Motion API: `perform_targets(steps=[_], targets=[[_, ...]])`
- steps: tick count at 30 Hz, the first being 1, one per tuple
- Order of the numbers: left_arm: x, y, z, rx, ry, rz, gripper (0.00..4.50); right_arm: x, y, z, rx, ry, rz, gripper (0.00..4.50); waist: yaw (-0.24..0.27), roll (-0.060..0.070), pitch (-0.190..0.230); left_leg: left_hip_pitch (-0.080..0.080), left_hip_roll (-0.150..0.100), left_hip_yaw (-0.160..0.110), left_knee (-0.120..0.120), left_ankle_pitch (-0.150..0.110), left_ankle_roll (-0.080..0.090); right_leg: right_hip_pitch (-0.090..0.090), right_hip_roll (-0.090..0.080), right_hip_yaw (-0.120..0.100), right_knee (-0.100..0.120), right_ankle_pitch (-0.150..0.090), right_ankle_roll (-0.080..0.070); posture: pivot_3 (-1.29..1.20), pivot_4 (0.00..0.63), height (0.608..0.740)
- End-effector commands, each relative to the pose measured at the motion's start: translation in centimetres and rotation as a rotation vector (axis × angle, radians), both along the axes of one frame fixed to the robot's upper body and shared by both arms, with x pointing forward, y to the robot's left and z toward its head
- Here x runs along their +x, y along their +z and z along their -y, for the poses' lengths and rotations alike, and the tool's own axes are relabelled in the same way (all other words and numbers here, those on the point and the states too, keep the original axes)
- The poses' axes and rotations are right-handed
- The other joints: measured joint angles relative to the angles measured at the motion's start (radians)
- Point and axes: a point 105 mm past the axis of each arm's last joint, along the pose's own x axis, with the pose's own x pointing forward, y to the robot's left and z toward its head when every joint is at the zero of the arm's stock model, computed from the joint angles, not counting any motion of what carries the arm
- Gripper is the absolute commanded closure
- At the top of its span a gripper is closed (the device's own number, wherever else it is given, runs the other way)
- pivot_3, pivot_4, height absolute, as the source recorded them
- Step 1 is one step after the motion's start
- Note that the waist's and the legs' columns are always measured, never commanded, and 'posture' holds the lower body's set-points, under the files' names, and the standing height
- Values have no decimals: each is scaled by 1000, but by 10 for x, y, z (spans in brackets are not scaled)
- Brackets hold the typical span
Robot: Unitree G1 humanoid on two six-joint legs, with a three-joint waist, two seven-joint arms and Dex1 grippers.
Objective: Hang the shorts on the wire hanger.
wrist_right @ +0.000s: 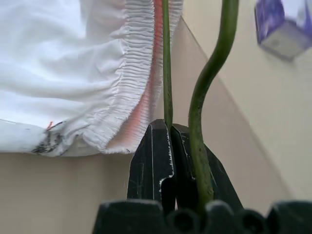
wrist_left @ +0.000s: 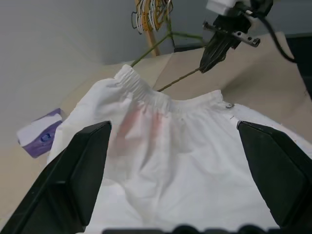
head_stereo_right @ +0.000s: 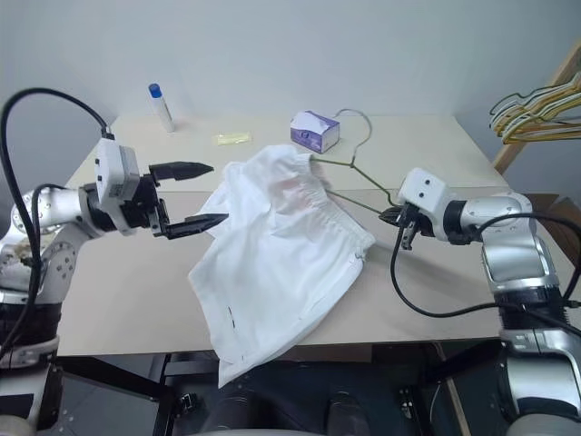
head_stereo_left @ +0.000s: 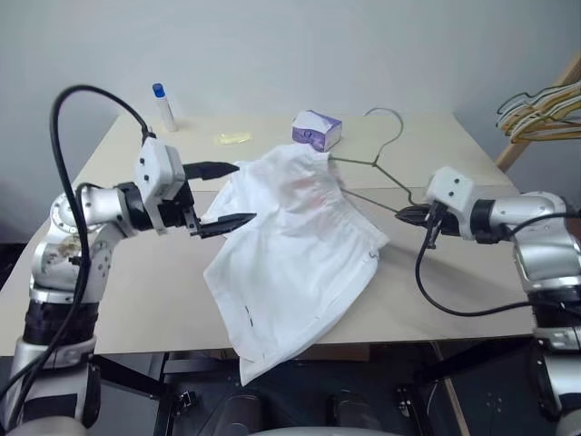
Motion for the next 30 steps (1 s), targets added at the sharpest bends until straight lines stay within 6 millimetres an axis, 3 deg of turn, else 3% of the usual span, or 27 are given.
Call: perform_targets(steps=[1,6,18,21,30], targets=[[8,17,2,47,-19,114,28,-13,19,-16,-97,84,107,4500,1,0,0,0,0,0,0,0,0,0,0,0,0,0,0,126,0,740],[10,13,13,135,-109,173,28,-30,23,-26,-154,150,96,4500,0,0,0,-2,0,1,1,0,0,0,0,-1,-1,0,0,107,0,740],[29,-36,39,360,-272,159,28,-53,33,-38,-95,221,18,4500,-6,0,0,-3,0,1,5,0,1,0,0,-2,0,0,0,64,0,740],[32,-40,42,384,-288,164,642,-55,35,-38,-89,221,11,4500,-10,0,0,-5,0,1,6,-1,1,-1,0,-2,-1,0,0,55,0,740],[28,-42,43,378,-345,140,3502,-61,39,-38,-55,223,-19,4500,-27,0,0,-7,1,0,8,-1,2,-1,0,-3,0,0,0,44,0,740]])
